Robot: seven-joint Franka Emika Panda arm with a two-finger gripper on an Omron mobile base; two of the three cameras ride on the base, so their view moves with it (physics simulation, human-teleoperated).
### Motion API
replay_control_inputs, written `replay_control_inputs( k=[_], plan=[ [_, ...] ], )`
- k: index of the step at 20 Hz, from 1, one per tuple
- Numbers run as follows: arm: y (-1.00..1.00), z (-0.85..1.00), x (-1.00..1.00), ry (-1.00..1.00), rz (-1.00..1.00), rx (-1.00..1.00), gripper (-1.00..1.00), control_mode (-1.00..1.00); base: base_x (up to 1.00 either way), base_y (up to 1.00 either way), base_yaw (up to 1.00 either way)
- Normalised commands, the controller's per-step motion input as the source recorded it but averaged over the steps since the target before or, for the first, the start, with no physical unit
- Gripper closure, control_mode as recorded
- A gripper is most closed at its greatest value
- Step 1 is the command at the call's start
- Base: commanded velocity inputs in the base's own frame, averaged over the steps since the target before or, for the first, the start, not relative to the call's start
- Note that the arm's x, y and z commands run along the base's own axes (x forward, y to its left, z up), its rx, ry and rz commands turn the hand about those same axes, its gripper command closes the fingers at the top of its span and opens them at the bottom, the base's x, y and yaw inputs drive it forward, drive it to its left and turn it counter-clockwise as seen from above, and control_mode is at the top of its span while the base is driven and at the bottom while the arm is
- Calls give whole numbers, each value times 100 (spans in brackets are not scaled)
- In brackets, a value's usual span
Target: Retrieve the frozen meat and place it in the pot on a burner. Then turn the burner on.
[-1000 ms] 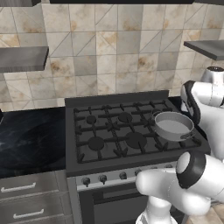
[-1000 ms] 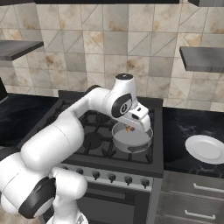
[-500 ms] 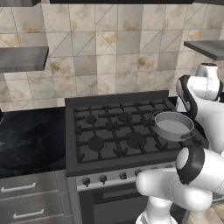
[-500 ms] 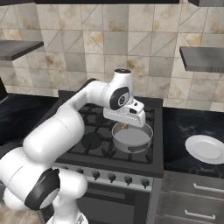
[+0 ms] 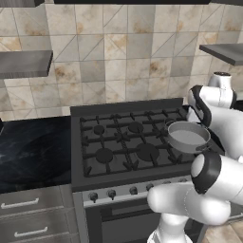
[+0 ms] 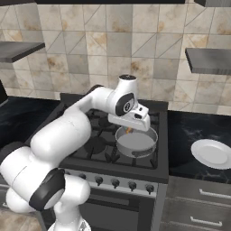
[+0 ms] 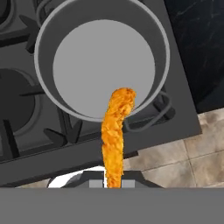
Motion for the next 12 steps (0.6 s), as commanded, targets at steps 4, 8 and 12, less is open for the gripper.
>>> replay_control_inputs(
  k=[4, 8, 12],
  plan=[
    [1, -39, 28, 6, 8, -2, 100, -100, 0, 0, 0],
    [4, -53, 14, 15, 8, -4, 100, -100, 0, 0, 0],
    [4, -47, 5, 7, 2, -2, 100, -100, 0, 0, 0]
  ],
)
